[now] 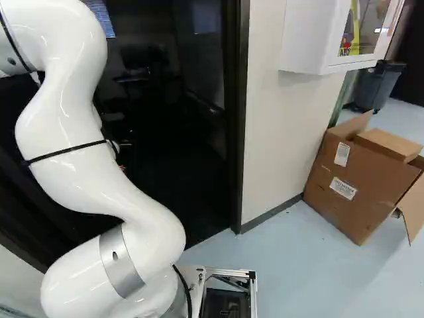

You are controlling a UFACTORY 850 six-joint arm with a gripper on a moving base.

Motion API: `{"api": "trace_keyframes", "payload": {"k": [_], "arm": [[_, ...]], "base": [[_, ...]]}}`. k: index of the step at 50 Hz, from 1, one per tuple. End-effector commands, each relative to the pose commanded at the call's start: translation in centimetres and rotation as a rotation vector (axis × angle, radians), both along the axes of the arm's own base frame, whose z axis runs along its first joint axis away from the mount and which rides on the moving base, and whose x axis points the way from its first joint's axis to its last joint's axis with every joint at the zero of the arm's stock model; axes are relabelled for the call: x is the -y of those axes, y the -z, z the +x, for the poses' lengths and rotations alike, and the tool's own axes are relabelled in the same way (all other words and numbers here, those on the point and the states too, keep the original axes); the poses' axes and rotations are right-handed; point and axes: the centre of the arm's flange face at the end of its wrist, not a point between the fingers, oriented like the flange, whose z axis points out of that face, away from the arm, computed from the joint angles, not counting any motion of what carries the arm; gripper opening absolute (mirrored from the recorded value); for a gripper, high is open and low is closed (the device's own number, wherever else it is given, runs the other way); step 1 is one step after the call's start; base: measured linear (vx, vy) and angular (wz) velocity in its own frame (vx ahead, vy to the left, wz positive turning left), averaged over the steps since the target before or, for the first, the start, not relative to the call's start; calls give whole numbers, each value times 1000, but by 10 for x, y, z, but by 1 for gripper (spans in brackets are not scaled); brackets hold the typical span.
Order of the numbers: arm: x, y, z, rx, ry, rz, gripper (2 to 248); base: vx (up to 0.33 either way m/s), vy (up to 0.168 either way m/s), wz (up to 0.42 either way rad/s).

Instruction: Open the door and move inside

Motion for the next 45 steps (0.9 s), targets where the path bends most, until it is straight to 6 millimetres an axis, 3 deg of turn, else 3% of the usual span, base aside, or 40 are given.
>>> {"api": "trace_keyframes", "payload": {"k": [45], "arm": [[74,-5,-9,-20,103,-17,247]], "base": [[0,0,0]]}}
